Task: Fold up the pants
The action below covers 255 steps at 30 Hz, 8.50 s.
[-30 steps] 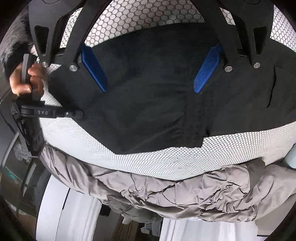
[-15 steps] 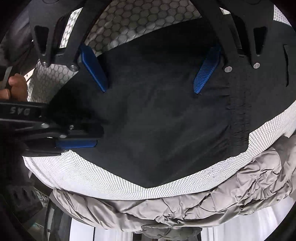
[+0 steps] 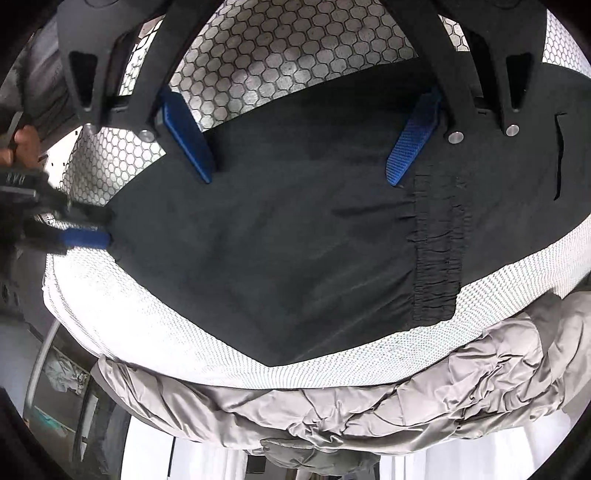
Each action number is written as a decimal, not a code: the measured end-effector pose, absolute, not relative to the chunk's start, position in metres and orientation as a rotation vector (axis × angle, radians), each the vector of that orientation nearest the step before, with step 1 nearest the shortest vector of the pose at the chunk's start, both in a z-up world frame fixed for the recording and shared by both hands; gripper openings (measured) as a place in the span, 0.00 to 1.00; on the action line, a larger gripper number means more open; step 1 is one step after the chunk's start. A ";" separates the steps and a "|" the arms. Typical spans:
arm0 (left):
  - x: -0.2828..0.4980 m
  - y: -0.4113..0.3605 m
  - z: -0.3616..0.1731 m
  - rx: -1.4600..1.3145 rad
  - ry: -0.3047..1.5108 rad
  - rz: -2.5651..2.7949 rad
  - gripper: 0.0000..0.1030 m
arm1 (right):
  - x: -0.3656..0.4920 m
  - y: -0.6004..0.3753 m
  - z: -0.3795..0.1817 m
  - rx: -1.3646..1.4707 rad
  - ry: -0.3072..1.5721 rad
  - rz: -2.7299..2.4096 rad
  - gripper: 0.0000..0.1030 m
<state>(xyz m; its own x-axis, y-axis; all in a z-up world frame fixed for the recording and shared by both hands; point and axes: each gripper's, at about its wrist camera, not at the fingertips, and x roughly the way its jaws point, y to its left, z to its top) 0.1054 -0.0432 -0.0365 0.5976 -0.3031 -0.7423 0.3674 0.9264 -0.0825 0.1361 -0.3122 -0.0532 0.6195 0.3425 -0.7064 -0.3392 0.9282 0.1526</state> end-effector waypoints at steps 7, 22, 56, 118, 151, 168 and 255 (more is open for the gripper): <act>0.103 -0.049 -0.034 0.110 0.834 -0.412 0.91 | 0.128 -0.301 -0.056 -0.034 0.770 0.388 0.45; 0.125 -0.023 -0.056 0.097 0.924 -0.447 0.90 | 0.209 -0.223 -0.071 -0.236 0.896 0.447 0.45; 0.191 -0.010 -0.016 0.028 0.878 -0.349 0.78 | 0.254 -0.219 -0.062 -0.123 0.891 0.410 0.46; 0.185 0.008 -0.009 -0.197 0.851 -0.379 0.50 | 0.283 -0.198 -0.050 -0.126 0.878 0.390 0.57; 0.057 0.092 -0.020 -0.206 0.820 -0.530 0.52 | 0.220 -0.347 -0.074 0.183 0.924 0.439 0.75; 0.024 0.291 -0.077 -0.824 0.716 0.063 0.56 | 0.246 -0.339 -0.076 0.248 0.986 0.354 0.37; 0.111 0.113 -0.051 -0.377 0.904 -0.161 0.70 | 0.202 -0.136 -0.065 -0.325 0.715 0.537 0.62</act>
<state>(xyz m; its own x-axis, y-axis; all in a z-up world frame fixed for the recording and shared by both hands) 0.1110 0.1131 -0.0508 0.6120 -0.2928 -0.7346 -0.0212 0.9225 -0.3853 0.2018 -0.1357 -0.0651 0.6295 0.3525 -0.6925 -0.5674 0.8173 -0.0998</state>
